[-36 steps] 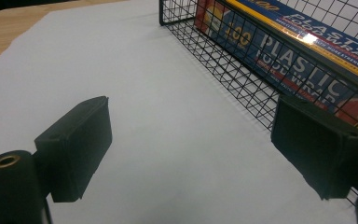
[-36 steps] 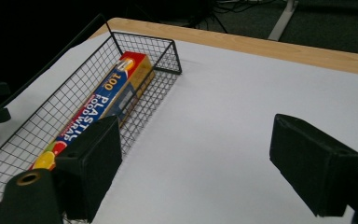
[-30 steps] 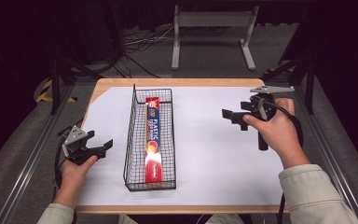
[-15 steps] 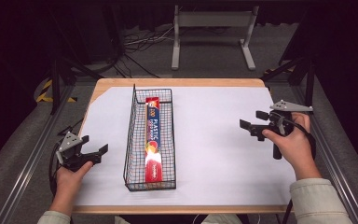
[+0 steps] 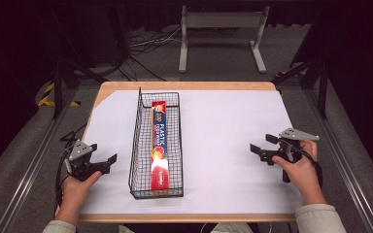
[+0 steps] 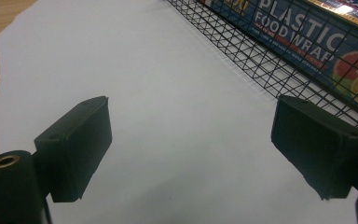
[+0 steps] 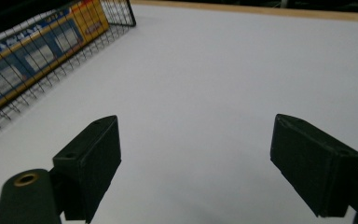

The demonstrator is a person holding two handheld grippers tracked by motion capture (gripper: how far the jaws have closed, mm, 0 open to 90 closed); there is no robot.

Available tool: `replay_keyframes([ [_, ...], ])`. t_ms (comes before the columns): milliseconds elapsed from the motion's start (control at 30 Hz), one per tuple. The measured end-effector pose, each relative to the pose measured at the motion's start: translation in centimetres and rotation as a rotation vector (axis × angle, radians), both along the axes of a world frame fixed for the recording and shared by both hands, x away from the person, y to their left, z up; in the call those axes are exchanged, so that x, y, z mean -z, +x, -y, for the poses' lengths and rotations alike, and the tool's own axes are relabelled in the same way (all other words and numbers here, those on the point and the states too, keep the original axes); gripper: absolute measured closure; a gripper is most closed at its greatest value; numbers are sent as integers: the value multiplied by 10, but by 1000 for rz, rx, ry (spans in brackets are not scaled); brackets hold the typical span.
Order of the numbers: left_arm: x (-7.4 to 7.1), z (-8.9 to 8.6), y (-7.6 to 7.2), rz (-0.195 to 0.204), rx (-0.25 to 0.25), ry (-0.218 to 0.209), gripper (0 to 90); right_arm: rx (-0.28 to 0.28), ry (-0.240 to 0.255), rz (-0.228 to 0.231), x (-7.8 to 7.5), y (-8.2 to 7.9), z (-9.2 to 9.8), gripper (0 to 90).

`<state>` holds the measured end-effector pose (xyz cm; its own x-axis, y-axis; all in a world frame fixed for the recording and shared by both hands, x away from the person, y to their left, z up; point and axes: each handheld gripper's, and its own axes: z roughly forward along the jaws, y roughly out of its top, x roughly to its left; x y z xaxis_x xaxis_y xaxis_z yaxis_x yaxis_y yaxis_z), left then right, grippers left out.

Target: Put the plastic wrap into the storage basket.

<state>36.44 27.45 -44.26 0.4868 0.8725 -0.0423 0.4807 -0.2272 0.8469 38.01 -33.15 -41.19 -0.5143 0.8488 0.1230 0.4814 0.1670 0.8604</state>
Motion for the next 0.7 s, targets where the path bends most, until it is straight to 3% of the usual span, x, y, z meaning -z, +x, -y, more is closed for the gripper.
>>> replay_keyframes([
  [133, 1, -1, 0, 1, -3, -8, 129, -3, -8, -9, 16, -3, -3, 169],
  [167, 0, -2, 1, 0, -2, -8, 129, 5, -15, 5, 19, -4, -4, 185],
  [200, 0, -2, 1, -1, -3, -15, 129, 29, -51, 45, 23, -5, -5, 196],
  [233, 1, -2, 1, 0, -2, -16, 129, 47, -76, 56, 26, -4, -5, 197],
  [300, 1, -1, 1, 1, 3, -14, 129, 41, -61, 29, 29, -4, -4, 196],
  [400, 2, -1, 1, -3, 5, -18, 128, 34, -56, 28, 28, -6, -3, 197],
  [533, 2, 0, 1, -4, 12, -14, 128, 18, -92, 17, 28, -8, -2, 196],
  [700, 2, 0, 2, -6, 12, -18, 128, 19, -57, 29, 24, -12, 1, 195],
])
